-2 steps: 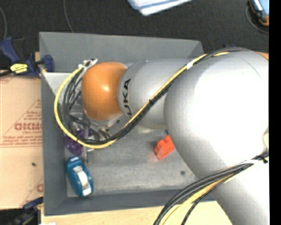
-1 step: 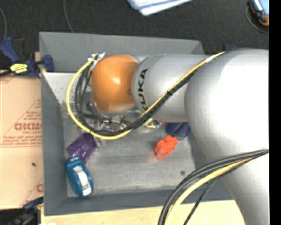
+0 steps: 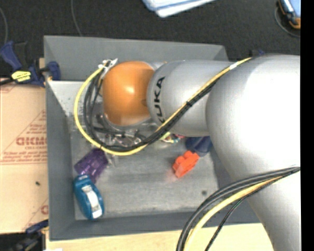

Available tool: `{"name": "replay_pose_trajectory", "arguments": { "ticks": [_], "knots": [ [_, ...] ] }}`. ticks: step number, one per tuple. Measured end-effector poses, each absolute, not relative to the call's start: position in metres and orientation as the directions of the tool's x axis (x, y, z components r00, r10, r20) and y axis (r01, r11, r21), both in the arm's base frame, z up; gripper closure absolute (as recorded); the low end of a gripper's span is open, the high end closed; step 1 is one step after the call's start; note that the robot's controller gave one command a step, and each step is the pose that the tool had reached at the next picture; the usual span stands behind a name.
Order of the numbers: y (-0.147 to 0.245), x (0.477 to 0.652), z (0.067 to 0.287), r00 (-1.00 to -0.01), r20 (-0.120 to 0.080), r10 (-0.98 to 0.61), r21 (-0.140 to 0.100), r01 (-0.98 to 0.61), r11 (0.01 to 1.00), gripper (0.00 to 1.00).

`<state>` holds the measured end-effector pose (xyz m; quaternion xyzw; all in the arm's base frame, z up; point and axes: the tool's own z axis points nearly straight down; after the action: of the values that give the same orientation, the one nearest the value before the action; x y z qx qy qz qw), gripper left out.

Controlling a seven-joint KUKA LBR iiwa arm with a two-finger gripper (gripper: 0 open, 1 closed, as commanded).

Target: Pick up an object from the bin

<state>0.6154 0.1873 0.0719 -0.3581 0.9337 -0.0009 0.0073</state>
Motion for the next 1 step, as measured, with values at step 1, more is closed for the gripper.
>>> {"name": "replay_pose_trajectory", "arguments": {
  "ticks": [1],
  "knots": [
    [0.1856, 0.6128, 0.0815, -0.745, -0.017, -0.667, -0.010, -0.667, 0.745, 1.00]
  ]
}}
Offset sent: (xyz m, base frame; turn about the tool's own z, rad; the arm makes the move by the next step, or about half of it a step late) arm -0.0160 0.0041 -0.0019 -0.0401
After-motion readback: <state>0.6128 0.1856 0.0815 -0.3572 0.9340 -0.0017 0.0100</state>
